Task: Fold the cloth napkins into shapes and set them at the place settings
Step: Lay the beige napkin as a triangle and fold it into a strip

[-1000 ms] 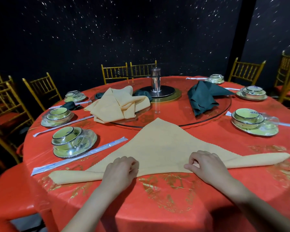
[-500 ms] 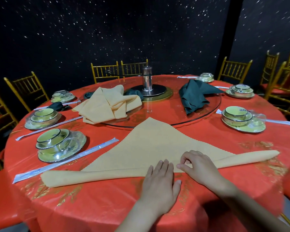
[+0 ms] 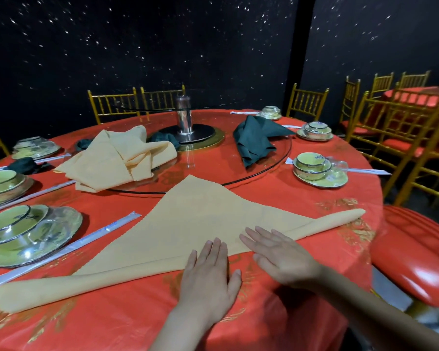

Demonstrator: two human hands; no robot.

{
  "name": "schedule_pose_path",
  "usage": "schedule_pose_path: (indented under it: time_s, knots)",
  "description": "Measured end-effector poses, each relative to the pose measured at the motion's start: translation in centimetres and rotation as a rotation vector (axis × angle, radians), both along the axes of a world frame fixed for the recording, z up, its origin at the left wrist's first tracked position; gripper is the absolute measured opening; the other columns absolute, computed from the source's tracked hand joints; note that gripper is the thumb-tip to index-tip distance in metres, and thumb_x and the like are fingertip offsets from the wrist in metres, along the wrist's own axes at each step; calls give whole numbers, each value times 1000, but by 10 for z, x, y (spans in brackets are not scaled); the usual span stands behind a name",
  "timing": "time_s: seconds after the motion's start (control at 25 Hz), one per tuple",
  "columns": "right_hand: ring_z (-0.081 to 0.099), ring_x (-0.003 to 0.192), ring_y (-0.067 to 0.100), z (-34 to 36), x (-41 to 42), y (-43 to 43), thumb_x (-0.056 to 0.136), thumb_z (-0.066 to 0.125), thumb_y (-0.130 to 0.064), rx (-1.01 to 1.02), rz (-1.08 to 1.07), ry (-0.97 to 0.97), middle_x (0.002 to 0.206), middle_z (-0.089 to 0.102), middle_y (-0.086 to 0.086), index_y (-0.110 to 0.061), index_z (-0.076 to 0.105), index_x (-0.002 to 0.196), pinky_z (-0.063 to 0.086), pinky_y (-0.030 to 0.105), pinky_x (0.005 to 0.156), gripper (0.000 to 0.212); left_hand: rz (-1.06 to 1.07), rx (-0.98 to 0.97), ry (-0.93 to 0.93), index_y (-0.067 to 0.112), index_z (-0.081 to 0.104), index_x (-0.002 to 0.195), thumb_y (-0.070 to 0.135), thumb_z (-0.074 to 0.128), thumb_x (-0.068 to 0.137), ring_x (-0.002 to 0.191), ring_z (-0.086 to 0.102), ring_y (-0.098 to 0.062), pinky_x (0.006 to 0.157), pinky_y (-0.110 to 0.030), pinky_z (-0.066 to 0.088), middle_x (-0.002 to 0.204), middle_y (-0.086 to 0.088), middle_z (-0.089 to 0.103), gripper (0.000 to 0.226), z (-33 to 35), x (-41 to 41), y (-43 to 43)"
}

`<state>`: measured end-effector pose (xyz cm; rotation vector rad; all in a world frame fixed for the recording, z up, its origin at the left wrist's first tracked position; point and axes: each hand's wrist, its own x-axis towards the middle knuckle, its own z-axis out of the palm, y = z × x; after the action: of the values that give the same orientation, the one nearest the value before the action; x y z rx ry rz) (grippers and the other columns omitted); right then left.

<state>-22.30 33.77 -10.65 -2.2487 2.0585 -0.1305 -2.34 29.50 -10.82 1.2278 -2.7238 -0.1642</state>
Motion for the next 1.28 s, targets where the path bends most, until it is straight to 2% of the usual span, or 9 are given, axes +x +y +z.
schedule_pose_path:
  time_s: [0.28, 0.44, 0.6, 0.8, 0.92, 1.04, 1.12, 1.2, 1.28]
  knots:
    - [-9, 144, 5, 6, -37, 15, 83, 1, -53, 70, -136, 36, 158, -6, -10, -39, -1, 148, -8, 26, 114, 66, 13, -14, -13, 21, 1, 151, 61, -19, 63, 145, -7, -9, 116, -33, -5, 159, 6, -3, 98, -1, -1, 0]
    - [-10, 144, 5, 5, -50, 20, 94, 10, -45, 69, -178, 52, 158, -7, -9, -38, -2, 148, -9, 24, 112, 55, 9, -7, -15, 22, -1, 151, 61, -20, 63, 145, -8, -9, 116, -33, -5, 159, 6, -4, 99, 0, -1, -1]
    - [-11, 142, 3, 6, -69, 29, 102, 20, -39, 79, -224, 49, 157, -8, -12, -42, -3, 146, -7, 26, 116, 50, 12, 5, -5, 22, -2, 151, 62, -19, 62, 145, -9, -9, 116, -33, -5, 159, 6, -5, 99, 0, -1, -1]
    - [-13, 137, -3, 14, -93, 37, 102, 15, -41, 133, -301, -45, 157, -8, -12, -39, 0, 147, -8, 24, 114, 48, 24, 19, -2, 23, -3, 151, 62, -19, 60, 144, -10, -7, 116, -31, -5, 158, 8, -8, 101, 0, -3, -1]
    - [-15, 133, -5, 11, -102, 44, 100, 12, -46, 130, -361, -13, 157, -9, -11, -38, -3, 148, -9, 27, 115, 51, 21, 25, 0, 24, -4, 151, 62, -20, 59, 144, -11, -6, 116, -31, -6, 158, 9, -9, 101, 3, -2, 0]
    - [-15, 140, 2, 12, -108, 46, 97, 9, -50, 160, -418, 19, 157, -9, -8, -37, -5, 148, -10, 30, 115, 54, 21, 27, 4, 24, -4, 151, 63, -19, 60, 144, -11, -6, 116, -32, -6, 158, 9, -10, 100, 5, -2, 2]
    - [-14, 142, 6, 16, -103, 43, 98, 11, -51, 157, -445, 10, 158, -10, -6, -33, -4, 149, -9, 32, 115, 56, 19, 31, 4, 24, -5, 151, 66, -9, 75, 144, -12, -7, 116, -32, -6, 158, 8, -10, 87, 5, -2, 2]
    - [-18, 140, 4, 20, -87, 37, 88, 1, -65, 81, -411, 50, 157, -12, -7, -28, -5, 150, -12, 31, 115, 72, 22, 42, -13, 23, -5, 151, 59, 9, 93, 144, -12, -7, 117, -32, -6, 158, 7, -10, 70, 7, -3, 2]
    - [-23, 135, 0, 22, -56, 29, 68, -20, -75, 3, -275, 40, 156, -13, -7, -23, -5, 150, -17, 26, 112, 98, 18, 49, -13, 23, -5, 151, 54, 16, 97, 144, -11, -8, 117, -33, -6, 158, 7, -10, 66, 7, -2, 2]
